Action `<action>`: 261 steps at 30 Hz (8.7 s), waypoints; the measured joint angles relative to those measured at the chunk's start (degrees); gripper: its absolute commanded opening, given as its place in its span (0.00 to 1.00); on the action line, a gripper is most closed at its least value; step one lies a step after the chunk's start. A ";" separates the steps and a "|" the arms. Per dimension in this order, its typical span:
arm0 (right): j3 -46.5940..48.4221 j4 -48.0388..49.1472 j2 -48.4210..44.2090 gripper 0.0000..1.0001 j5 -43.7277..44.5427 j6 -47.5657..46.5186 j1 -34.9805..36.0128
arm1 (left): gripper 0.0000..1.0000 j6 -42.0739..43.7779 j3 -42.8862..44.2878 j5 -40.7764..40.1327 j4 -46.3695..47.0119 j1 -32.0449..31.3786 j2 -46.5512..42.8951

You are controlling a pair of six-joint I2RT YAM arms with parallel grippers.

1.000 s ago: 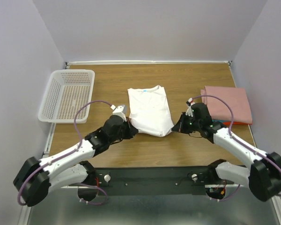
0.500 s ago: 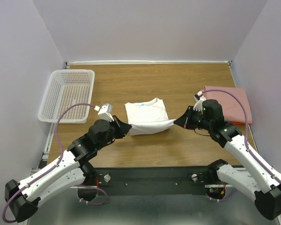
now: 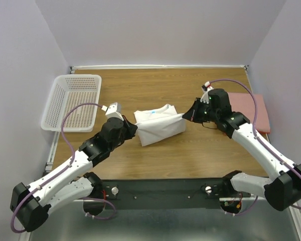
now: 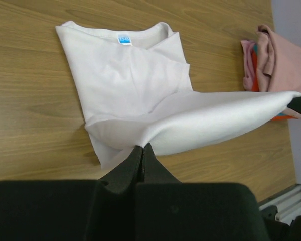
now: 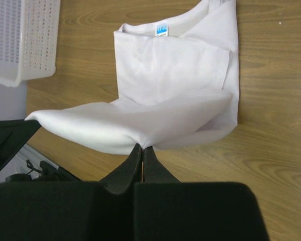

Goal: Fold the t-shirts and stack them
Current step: Fold the tshirt, then neatly place the folded tshirt to the corner

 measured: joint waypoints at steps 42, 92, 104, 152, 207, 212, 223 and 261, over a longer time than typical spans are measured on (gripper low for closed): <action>29.66 1.64 45.90 0.00 8.15 -4.66 -3.87 | 0.00 15.32 24.65 11.76 12.17 22.75 48.00; -13.00 29.64 27.02 1.00 -11.32 5.92 -1.97 | 0.98 11.61 1.29 27.28 27.87 13.33 40.65; -13.90 17.11 9.27 1.00 -0.52 -0.96 -1.95 | 0.98 11.19 -0.52 14.43 13.11 13.29 11.72; 14.12 6.64 43.17 0.00 33.57 -13.55 11.23 | 0.98 6.27 -5.92 -0.11 7.45 13.44 -7.48; 20.63 -6.10 14.99 0.00 63.98 -54.12 -4.59 | 0.98 9.01 -6.03 0.04 10.62 13.46 -2.25; 23.78 -10.10 14.69 0.00 63.23 -53.42 -4.59 | 0.98 9.16 -6.03 0.04 10.62 13.46 -2.27; 24.65 -13.44 14.64 0.00 62.07 -53.57 -7.39 | 0.98 9.38 -6.03 0.04 10.62 13.44 -3.08; 29.62 -11.21 36.72 0.52 54.55 -60.89 -32.74 | 0.98 10.29 -6.03 -2.36 10.34 13.66 -2.86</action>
